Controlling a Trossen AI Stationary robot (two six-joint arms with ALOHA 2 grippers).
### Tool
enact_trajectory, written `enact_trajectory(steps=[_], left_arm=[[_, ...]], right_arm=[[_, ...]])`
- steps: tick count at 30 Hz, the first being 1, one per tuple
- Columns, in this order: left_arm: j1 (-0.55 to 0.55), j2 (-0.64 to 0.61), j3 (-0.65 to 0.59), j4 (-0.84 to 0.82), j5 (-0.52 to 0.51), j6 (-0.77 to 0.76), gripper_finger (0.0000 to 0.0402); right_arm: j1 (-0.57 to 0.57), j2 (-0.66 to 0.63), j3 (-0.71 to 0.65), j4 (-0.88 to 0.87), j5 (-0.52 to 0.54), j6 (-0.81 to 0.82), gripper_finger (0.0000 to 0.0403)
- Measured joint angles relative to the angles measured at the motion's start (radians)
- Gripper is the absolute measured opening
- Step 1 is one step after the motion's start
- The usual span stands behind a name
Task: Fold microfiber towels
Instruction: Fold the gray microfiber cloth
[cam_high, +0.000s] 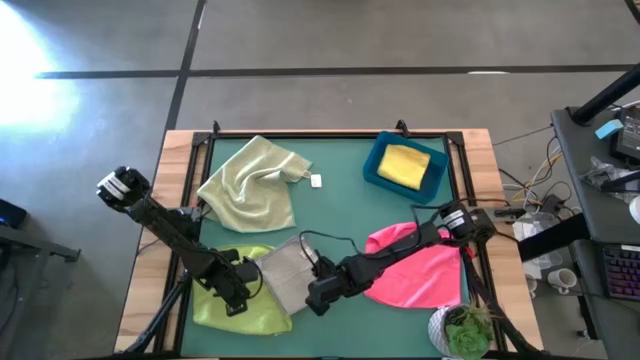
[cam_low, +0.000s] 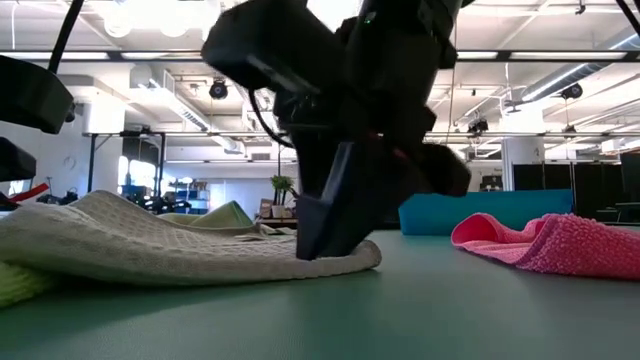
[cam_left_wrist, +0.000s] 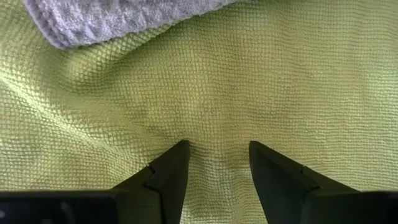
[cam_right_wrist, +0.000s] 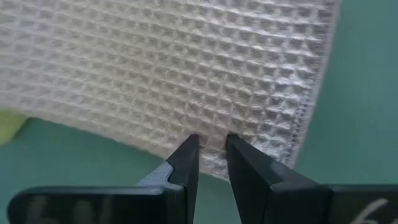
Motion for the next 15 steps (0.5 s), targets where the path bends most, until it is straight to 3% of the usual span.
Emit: enact_trajectory(steps=[6,15], left_arm=[[0.0,-0.001,0.0,-0.002,-0.001,0.001,0.0155],[0.0,-0.002,0.001,-0.002,0.004,0.001,0.0155]], right_arm=[[-0.029,-0.001,0.002,-0.143,0.019,0.0,0.0075],[-0.124,-0.003,0.001,-0.382,0.122,-0.223,0.0075]])
